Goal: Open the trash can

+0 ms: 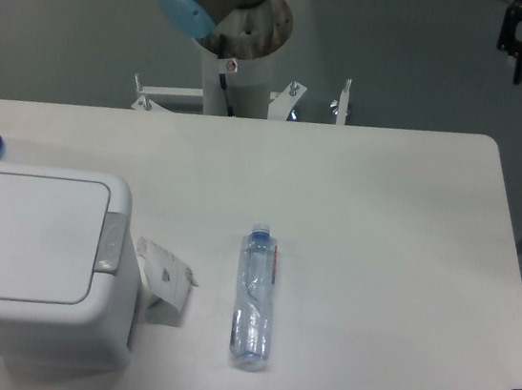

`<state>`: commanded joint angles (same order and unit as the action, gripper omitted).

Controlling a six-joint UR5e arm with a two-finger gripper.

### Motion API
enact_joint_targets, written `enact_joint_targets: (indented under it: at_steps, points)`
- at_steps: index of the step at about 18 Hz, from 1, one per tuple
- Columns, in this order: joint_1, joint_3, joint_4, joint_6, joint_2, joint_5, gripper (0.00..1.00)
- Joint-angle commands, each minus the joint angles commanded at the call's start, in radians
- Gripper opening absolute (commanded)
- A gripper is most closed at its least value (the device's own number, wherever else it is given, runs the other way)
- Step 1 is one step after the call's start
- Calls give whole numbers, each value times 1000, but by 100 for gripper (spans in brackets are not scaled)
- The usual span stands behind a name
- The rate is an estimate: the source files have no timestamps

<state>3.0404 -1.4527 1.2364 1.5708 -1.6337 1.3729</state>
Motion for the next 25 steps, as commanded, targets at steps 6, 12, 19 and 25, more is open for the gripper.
enact_joint_targets:
  at_steps: [6,12,19,25]
  points:
    - [-12,0,5,-47,0,-56,100]
    - [-144,-29,-21,-577,5,-71,100]
    - [-406,-23,-91,-1000,-38,-66,100]
    - [-572,29,-178,-1287,-135,-67,100]
